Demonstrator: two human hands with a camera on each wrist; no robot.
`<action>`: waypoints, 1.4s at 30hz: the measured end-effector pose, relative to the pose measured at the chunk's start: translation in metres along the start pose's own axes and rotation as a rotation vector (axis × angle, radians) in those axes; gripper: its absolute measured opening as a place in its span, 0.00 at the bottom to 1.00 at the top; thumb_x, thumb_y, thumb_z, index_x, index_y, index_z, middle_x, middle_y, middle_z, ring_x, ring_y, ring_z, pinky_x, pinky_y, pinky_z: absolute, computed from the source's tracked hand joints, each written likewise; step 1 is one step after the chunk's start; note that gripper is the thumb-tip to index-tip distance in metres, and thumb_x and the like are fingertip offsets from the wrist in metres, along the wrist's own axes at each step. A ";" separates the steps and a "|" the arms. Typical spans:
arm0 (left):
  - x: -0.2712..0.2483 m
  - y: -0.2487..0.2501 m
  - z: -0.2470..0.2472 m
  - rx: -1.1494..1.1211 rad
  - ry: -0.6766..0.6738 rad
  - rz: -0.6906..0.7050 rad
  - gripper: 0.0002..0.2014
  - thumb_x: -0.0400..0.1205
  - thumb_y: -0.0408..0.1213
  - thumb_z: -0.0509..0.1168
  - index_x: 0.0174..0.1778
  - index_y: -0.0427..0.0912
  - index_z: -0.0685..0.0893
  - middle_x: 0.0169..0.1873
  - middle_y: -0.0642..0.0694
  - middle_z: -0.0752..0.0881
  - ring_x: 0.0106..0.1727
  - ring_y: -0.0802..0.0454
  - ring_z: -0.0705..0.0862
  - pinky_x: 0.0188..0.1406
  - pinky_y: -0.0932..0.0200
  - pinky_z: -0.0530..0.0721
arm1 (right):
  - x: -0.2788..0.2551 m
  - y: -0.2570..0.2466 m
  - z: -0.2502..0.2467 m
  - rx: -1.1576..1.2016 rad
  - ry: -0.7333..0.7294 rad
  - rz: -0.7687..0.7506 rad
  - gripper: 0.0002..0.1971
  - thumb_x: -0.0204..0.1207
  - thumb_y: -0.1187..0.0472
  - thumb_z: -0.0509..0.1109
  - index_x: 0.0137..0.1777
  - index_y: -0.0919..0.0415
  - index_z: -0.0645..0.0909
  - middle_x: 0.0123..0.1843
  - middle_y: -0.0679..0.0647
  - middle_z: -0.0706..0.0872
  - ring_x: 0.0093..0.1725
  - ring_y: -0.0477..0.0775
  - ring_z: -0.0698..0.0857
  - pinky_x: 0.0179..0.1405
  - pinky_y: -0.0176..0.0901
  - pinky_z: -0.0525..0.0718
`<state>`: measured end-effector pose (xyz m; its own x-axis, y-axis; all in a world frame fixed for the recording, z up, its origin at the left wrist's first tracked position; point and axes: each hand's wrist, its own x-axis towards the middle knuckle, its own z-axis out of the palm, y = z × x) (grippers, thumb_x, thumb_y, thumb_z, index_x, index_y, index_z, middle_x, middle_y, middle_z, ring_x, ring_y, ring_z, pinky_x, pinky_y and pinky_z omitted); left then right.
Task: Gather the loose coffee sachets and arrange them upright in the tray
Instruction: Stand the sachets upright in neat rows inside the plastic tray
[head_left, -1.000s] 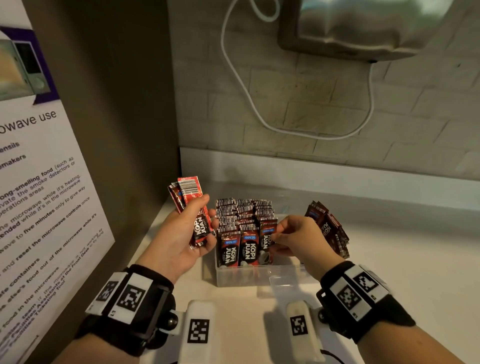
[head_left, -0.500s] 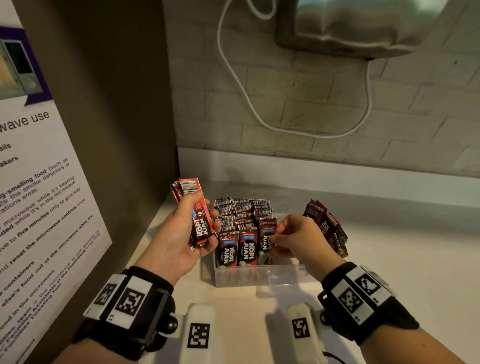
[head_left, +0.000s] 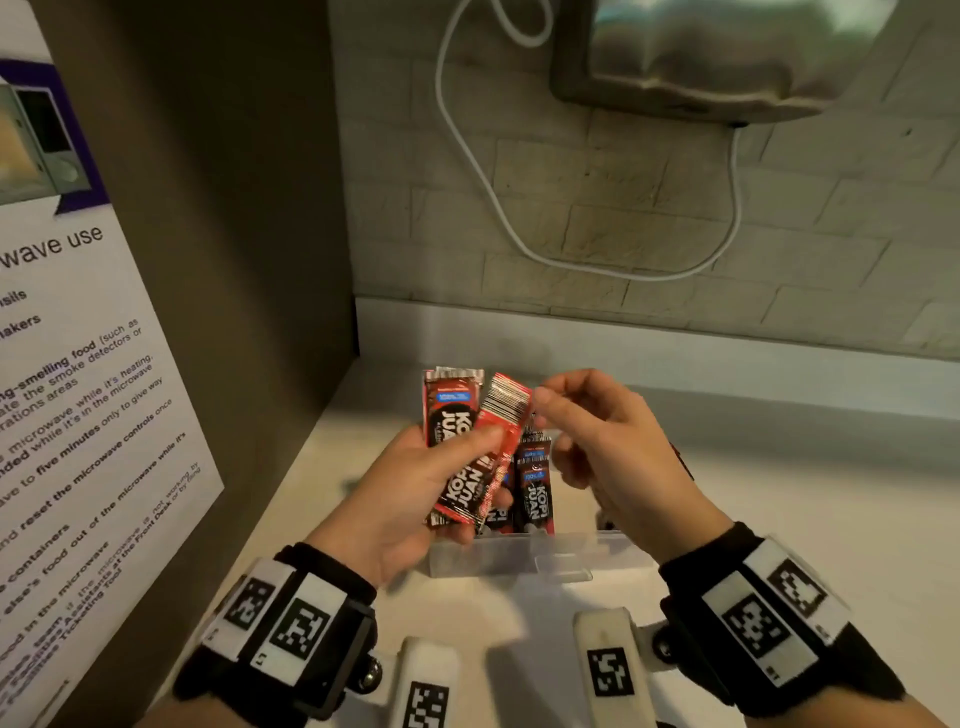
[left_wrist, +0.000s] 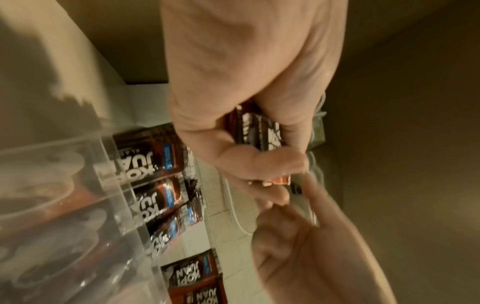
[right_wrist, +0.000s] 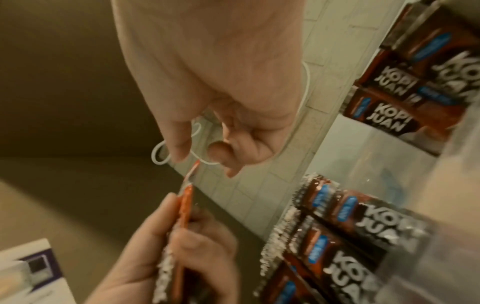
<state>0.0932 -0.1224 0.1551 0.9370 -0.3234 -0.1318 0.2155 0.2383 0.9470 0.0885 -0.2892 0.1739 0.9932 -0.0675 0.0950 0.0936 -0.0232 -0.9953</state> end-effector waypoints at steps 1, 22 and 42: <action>0.000 -0.002 0.003 0.026 -0.017 -0.002 0.22 0.68 0.48 0.72 0.54 0.42 0.84 0.34 0.43 0.89 0.29 0.50 0.86 0.13 0.66 0.72 | -0.002 -0.005 0.002 0.005 -0.054 -0.010 0.10 0.75 0.62 0.73 0.52 0.65 0.79 0.33 0.53 0.82 0.21 0.48 0.73 0.17 0.36 0.69; 0.007 0.001 -0.001 -0.130 0.164 0.194 0.16 0.73 0.24 0.72 0.38 0.51 0.78 0.33 0.54 0.88 0.39 0.55 0.89 0.25 0.62 0.76 | -0.019 0.002 -0.018 0.294 0.052 -0.023 0.13 0.71 0.74 0.71 0.52 0.61 0.78 0.41 0.59 0.88 0.36 0.57 0.87 0.30 0.41 0.86; 0.006 0.001 0.002 -0.104 0.241 0.068 0.08 0.79 0.44 0.70 0.47 0.46 0.80 0.35 0.47 0.84 0.31 0.56 0.77 0.19 0.65 0.66 | 0.016 0.023 -0.030 -0.680 -0.053 0.267 0.02 0.73 0.70 0.74 0.42 0.64 0.87 0.36 0.57 0.91 0.36 0.55 0.91 0.35 0.47 0.88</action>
<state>0.0988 -0.1262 0.1563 0.9860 -0.0787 -0.1470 0.1653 0.3487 0.9225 0.1040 -0.3211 0.1532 0.9798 -0.1095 -0.1671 -0.1985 -0.6276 -0.7528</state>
